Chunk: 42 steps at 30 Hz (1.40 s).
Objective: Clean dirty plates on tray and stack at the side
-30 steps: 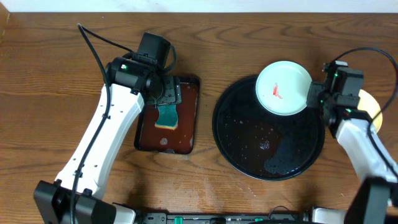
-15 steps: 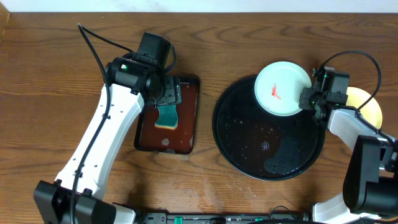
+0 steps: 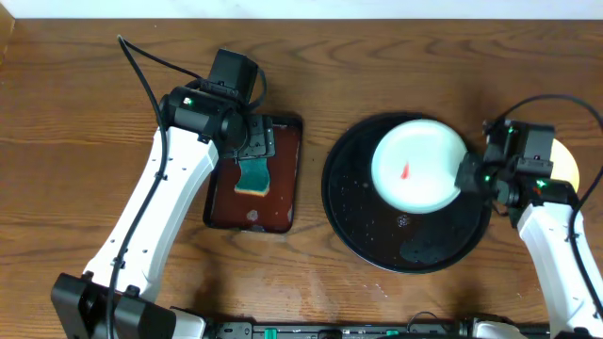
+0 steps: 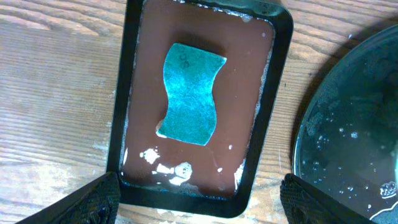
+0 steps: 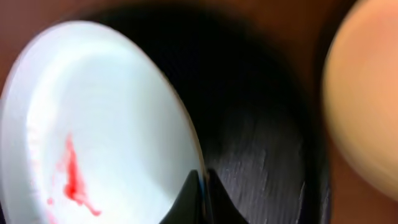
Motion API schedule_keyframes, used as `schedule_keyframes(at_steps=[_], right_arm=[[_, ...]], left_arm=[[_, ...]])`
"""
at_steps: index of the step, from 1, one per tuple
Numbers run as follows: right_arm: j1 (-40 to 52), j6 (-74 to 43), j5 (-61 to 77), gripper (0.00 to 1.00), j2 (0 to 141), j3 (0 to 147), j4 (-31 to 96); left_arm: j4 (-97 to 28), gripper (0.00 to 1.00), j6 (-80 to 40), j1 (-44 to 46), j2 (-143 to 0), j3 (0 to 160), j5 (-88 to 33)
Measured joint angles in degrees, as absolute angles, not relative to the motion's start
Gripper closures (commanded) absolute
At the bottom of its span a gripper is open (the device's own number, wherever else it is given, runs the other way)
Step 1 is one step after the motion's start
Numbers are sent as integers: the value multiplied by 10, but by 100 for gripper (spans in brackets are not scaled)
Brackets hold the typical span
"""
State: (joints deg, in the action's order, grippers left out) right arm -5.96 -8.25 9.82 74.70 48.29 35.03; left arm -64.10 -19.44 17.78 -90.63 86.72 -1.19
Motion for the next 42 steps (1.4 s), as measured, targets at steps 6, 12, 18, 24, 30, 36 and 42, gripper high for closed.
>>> schedule_keyframes(at_steps=[6, 12, 18, 24, 30, 36, 42], right_arm=[[-36, -94, 111, 99, 769, 441, 393], [-18, -77, 114, 83, 808, 389, 331], [-16, -50, 114, 64, 800, 396, 335], [-16, -47, 124, 62, 711, 428, 384], [-16, -45, 150, 62, 604, 445, 396], [-16, -45, 159, 62, 576, 445, 402], [-16, -45, 161, 63, 580, 445, 418]], left_arm=[[-641, 17, -194, 178, -906, 867, -12], [-641, 17, -194, 178, -906, 867, -12], [-641, 17, -194, 178, -906, 867, -12], [-631, 21, -194, 178, -907, 866, -11], [-566, 23, -210, 178, -918, 797, -11], [-460, 41, -213, 178, -994, 705, -11], [-430, 77, -221, 178, -1079, 687, -12]])
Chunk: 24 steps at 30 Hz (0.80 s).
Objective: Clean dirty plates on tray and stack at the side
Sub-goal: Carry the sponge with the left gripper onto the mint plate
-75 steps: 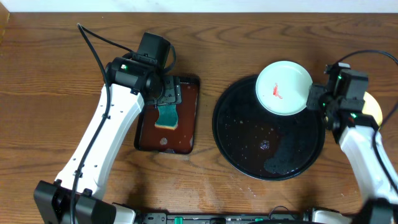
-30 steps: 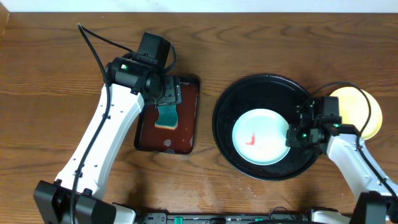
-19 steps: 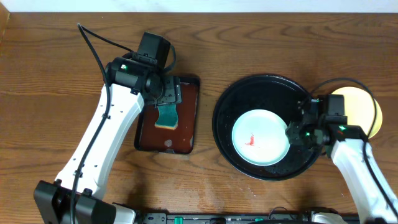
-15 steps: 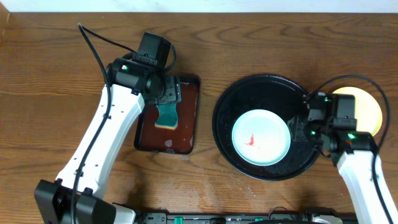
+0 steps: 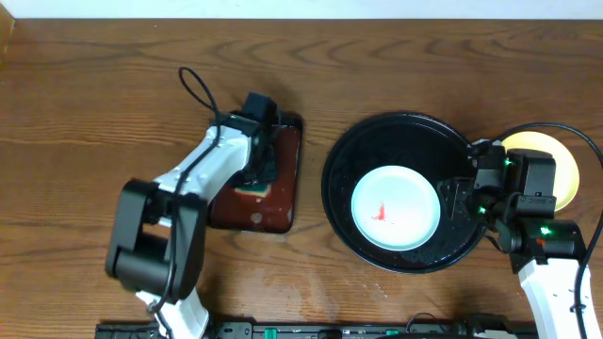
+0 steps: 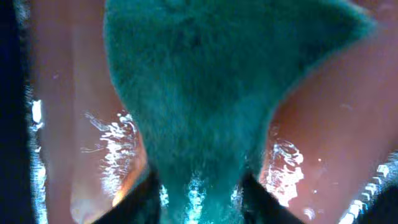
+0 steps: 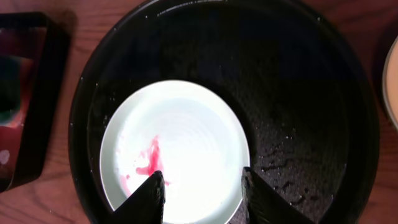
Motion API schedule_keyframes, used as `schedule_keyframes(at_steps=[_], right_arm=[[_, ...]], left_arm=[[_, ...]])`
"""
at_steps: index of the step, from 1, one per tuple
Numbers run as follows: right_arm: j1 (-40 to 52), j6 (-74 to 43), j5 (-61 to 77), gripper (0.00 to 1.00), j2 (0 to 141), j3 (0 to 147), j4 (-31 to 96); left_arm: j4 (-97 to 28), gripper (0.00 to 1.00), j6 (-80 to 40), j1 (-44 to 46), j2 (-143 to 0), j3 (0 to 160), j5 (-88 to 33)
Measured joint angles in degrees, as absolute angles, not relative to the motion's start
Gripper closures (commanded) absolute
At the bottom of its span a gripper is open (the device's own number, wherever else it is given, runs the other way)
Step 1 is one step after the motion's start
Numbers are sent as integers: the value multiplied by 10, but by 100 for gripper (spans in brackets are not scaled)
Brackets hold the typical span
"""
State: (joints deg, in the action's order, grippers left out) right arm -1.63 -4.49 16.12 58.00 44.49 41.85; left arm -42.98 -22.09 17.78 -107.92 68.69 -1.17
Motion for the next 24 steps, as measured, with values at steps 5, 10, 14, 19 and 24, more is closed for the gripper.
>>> schedule_keyframes(at_steps=[5, 10, 14, 19, 24], right_arm=[[-16, -49, 160, 68, 595, 445, 425], [-17, -89, 135, 69, 619, 445, 421], [-27, -111, 120, 68, 664, 445, 407], [-58, -122, 115, 67, 735, 445, 389], [-69, -100, 142, 67, 805, 445, 350]], left_arm=[[-425, 92, -219, 178, -1088, 688, -14], [-438, 92, -212, 178, -1088, 694, -13], [-463, 93, -209, 178, -1083, 705, -13], [-495, 93, -197, 178, -1044, 712, -13], [-536, 92, -192, 185, -991, 755, -13]])
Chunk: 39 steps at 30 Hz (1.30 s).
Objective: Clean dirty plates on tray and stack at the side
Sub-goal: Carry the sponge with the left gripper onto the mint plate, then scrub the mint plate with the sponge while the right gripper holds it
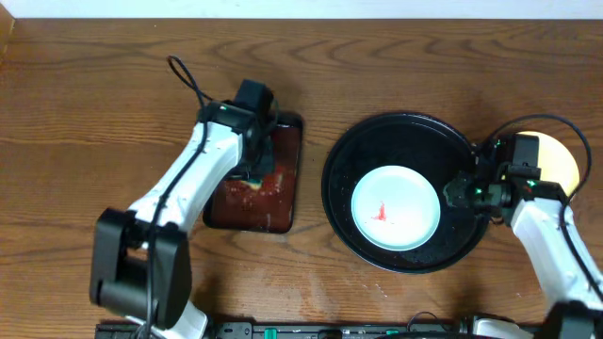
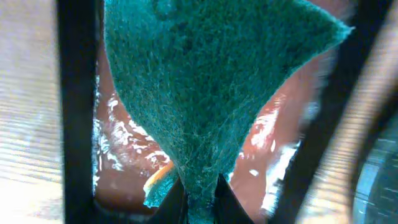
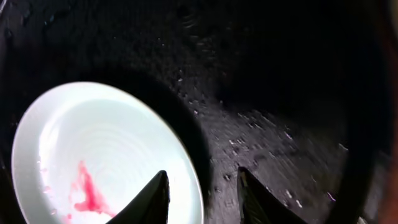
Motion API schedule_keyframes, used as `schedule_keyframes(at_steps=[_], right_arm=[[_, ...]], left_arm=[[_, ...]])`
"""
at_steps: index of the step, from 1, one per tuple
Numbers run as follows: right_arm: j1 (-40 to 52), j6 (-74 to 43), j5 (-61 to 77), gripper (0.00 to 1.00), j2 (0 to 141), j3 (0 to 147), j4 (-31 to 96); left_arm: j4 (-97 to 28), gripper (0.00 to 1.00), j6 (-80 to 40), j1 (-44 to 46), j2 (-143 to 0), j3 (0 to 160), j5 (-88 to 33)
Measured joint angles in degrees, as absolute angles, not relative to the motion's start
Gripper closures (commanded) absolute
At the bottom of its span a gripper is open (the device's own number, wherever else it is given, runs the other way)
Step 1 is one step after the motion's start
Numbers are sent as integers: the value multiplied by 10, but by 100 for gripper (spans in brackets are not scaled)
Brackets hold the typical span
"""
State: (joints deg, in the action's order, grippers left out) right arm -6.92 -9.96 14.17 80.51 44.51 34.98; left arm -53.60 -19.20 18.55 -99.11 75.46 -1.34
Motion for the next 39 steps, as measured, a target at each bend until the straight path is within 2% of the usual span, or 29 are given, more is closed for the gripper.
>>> schedule_keyframes(at_steps=[4, 8, 11, 14, 21, 26, 34, 39], right_arm=[[-69, -72, 173, 67, 868, 445, 333], [-68, -60, 189, 68, 922, 445, 325], [-62, -54, 197, 86, 937, 454, 313], [-56, -46, 205, 99, 949, 458, 305], [-51, -79, 214, 99, 953, 460, 310], [-50, -97, 212, 99, 953, 460, 310], [-50, -103, 212, 99, 953, 460, 312], [-48, -111, 219, 99, 954, 460, 319]], left_arm=[[-540, 93, -192, 214, -965, 793, -32], [-501, 93, -194, 265, -963, 800, -99], [-473, 93, -211, 317, -973, 800, -134], [-443, 93, -235, 363, -990, 800, -152], [-389, 92, -284, 463, -1054, 800, -176], [-364, 92, -304, 504, -1115, 800, -185], [-333, 92, -325, 498, -1174, 804, -194], [-345, 93, -347, 482, -1174, 813, -112]])
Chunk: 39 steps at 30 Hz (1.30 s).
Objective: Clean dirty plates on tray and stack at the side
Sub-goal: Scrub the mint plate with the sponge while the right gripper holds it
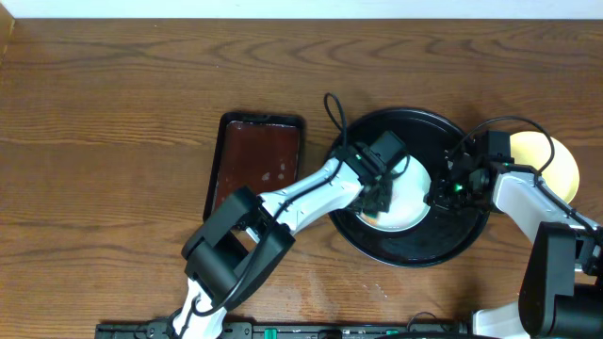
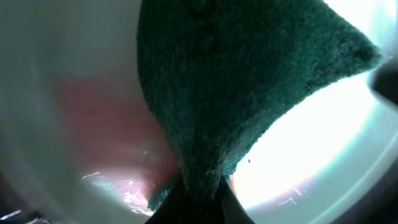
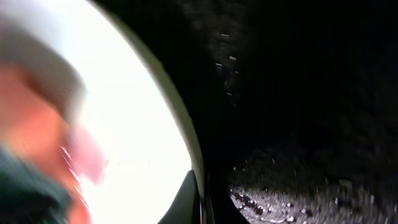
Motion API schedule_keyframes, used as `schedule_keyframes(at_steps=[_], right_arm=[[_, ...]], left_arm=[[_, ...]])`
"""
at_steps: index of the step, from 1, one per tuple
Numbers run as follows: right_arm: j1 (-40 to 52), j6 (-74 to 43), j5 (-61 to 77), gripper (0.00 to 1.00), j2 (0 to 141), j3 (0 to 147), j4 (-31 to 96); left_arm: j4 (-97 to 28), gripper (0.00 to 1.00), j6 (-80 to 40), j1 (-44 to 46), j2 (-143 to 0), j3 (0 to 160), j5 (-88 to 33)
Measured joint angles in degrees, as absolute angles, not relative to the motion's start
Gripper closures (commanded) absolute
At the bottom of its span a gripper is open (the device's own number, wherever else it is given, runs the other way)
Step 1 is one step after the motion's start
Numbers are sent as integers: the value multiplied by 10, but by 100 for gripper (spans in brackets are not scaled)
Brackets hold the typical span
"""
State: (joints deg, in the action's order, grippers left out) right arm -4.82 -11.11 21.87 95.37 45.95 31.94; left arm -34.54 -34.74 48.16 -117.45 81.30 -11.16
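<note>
A white plate [image 1: 415, 198] lies in the round black tray [image 1: 415, 250], smeared with red [image 2: 106, 118]. My left gripper [image 1: 383, 191] is over the plate, shut on a green sponge [image 2: 249, 81] that presses on the plate's face [image 2: 323, 143]. In the left wrist view the left gripper [image 2: 199, 194] pinches the sponge's lower end. My right gripper [image 1: 439, 195] is at the plate's right edge, shut on its rim [image 3: 186, 146]. The right gripper [image 3: 202, 196] has one finger inside the rim and one outside. The left arm hides much of the plate from overhead.
A rectangular black tray [image 1: 213, 169] of brown water lies left of the round tray, without the sponge. A yellow plate [image 1: 558, 162] sits on the table at the far right, behind the right arm. Wet specks cover the round tray's floor [image 3: 298, 186].
My left gripper has carried the sponge from over the brown-water tray to the white plate. The right gripper, open beside the plate then, is now shut on its right rim.
The sponge lay in the brown water with my left gripper open above it; the right gripper held the plate's rim at the tray's back. Then the left shut on the sponge and the plate lay released mid-tray. The sponge was held clear, and now rests on the regripped plate.
</note>
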Motion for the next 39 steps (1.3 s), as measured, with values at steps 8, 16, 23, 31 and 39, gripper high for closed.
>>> schedule_keyframes(at_steps=[8, 16, 23, 31, 39], right_arm=[[-41, -117, 231, 99, 957, 460, 319], [-40, -104, 234, 99, 957, 460, 314], [-26, -74, 209, 99, 955, 461, 301], [-1, -67, 173, 99, 950, 465, 299], [1, -67, 169, 99, 950, 465, 297]], left_arm=[[-383, 93, -350, 460, -1176, 830, -5], [-337, 92, -349, 454, -1180, 828, -60], [-281, 92, -349, 470, -1192, 828, -116], [-244, 92, -345, 488, -1198, 828, -136], [-234, 92, -338, 496, -1200, 828, -117]])
